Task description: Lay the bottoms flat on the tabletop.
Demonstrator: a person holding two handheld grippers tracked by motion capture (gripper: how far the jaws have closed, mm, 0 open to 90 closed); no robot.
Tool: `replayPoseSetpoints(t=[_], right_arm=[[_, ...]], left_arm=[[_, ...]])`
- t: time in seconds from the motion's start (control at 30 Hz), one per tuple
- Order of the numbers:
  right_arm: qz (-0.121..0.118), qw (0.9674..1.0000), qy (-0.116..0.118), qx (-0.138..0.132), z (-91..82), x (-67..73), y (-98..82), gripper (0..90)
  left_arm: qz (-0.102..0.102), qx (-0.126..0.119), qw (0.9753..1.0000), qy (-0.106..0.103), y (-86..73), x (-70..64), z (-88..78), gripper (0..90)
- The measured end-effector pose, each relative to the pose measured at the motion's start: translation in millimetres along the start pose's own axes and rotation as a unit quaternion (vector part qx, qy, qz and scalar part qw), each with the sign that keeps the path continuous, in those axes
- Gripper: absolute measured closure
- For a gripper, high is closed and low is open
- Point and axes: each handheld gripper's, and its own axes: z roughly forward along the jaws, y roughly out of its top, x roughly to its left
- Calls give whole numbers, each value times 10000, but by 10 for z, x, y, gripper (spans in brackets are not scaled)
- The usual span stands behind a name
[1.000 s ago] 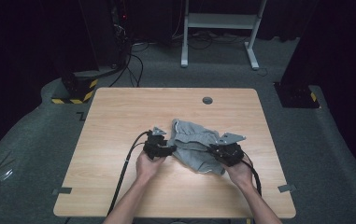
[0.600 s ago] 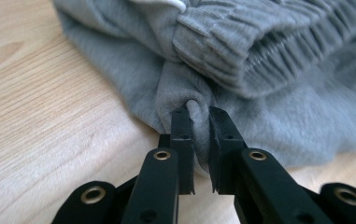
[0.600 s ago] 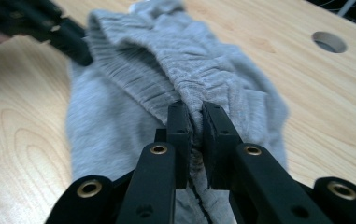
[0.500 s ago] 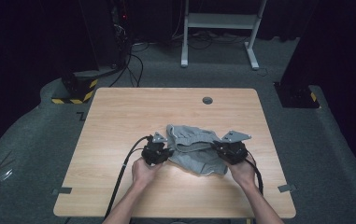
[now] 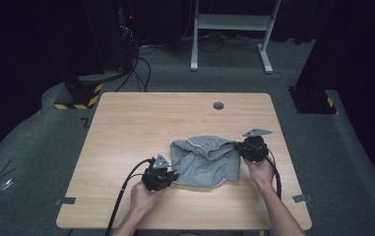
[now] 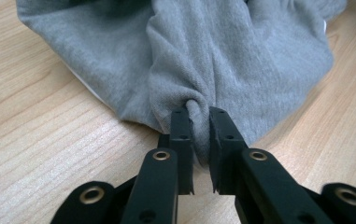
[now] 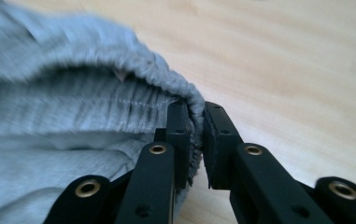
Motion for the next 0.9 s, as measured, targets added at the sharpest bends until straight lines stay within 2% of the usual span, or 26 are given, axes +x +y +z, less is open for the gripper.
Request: replayPoseSetpoints(t=[0.03, 0.07, 0.1, 0.13, 0.17, 0.2, 0.23, 0.27, 0.37, 0.4, 0.43, 0.47, 0.5, 0.53, 0.57, 0.6, 0.63, 0.67, 0.7, 0.77, 0.9], right_arm=[[0, 10000, 0, 0, 0, 0, 0, 814], [-66, 9999, -59, 119, 72, 22, -31, 788], [-66, 9999, -59, 119, 72, 22, -31, 788], [4, 9999, -42, 105, 78, 25, -56, 722], [4, 9999, -42, 105, 78, 25, -56, 722], [83, 9999, -69, 59, 44, 19, -79, 640], [83, 9999, -69, 59, 44, 19, -79, 640], [146, 9998, -102, -43, -22, 12, -94, 569], [179, 9996, -112, -179, -105, 25, -106, 525], [103, 9993, -150, -331, -189, 71, -127, 511], [103, 9993, -150, -331, -189, 71, -127, 511], [-28, 9988, -180, -452, -267, 147, -166, 520], [-28, 9988, -180, -452, -267, 147, -166, 520], [-213, 9984, -135, -502, -316, 250, -215, 545], [-213, 9984, -135, -502, -316, 250, -215, 545], [-392, 9979, -35, -514, -333, 360, -266, 561], [-392, 9979, -35, -514, -333, 360, -266, 561], [-441, 9978, 150, -462, -309, 459, -318, 560], [-441, 9978, 150, -462, -309, 459, -318, 560], [-534, 9975, 236, -387, -242, 546, -358, 544], [-454, 9980, 329, -285, -100, 600, -355, 476]], left_arm=[[22, -24, 10000, 20, 6, -2, -6, 809], [41, -68, 10000, 46, 33, 2, -15, 770], [41, -68, 10000, 46, 33, 2, -15, 733], [42, -160, 9997, 163, 82, 10, -26, 666], [42, -160, 9997, 163, 82, 10, -26, 616], [61, -259, 9992, 306, 152, 30, -41, 574], [61, -259, 9992, 306, 152, 30, -41, 550], [98, -364, 9983, 444, 240, 56, -59, 516], [131, -468, 9972, 562, 330, 82, -69, 454], [172, -499, 9965, 655, 414, 111, -61, 444], [172, -499, 9965, 655, 414, 111, -61, 442], [169, -491, 9961, 716, 484, 143, -31, 435], [169, -491, 9961, 716, 484, 143, -31, 429], [151, -480, 9958, 764, 559, 173, 7, 423], [151, -480, 9958, 764, 559, 173, 7, 420], [212, -494, 9955, 786, 634, 189, 36, 417], [212, -494, 9955, 786, 634, 189, 36, 413], [322, -422, 9954, 801, 706, 194, 84, 405], [322, -422, 9954, 801, 706, 194, 84, 401], [434, -435, 9949, 799, 754, 195, 140, 389], [529, -333, 9957, 682, 853, 198, 264, 370]])
